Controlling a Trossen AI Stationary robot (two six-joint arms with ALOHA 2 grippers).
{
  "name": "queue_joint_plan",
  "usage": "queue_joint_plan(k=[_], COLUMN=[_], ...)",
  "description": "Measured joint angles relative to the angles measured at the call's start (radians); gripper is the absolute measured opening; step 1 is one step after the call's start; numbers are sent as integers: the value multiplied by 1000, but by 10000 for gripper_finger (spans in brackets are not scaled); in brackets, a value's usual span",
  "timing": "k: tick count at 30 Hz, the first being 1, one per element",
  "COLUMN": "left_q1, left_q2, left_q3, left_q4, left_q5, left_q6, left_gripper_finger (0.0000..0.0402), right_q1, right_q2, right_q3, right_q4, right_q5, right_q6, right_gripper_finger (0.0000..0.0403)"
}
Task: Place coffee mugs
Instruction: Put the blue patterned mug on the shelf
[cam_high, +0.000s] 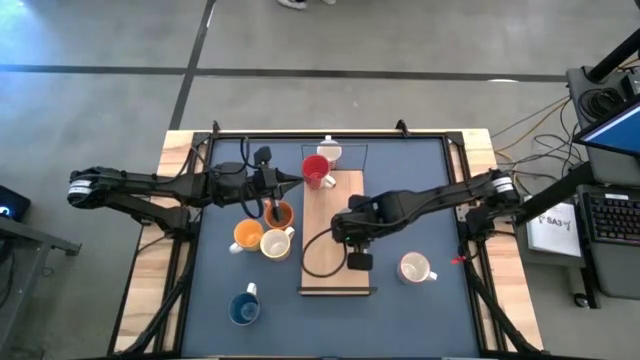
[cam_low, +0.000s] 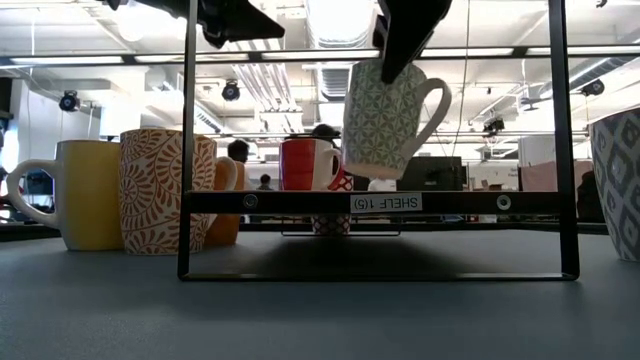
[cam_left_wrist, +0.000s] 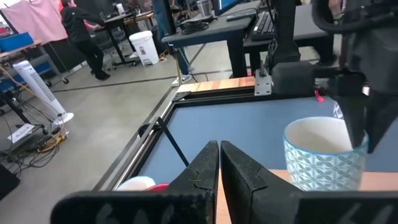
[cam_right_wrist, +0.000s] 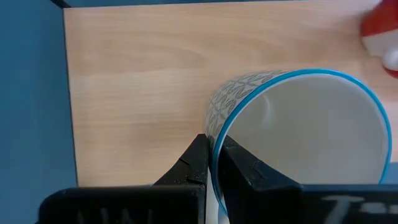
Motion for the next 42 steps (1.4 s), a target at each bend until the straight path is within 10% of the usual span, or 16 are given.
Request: queue_joint_plan(k=[42], left_q1=[0], left_q2=[0], left_q3=[-2], left_q4=[-4], left_q5=[0], left_q6=[-22], left_gripper_finger=[0], right_q1=[36], right_q2=[19], right_q3=[-5], right_q4=[-23], right_q5=[26], right_q6=[37], right_gripper_finger=[13])
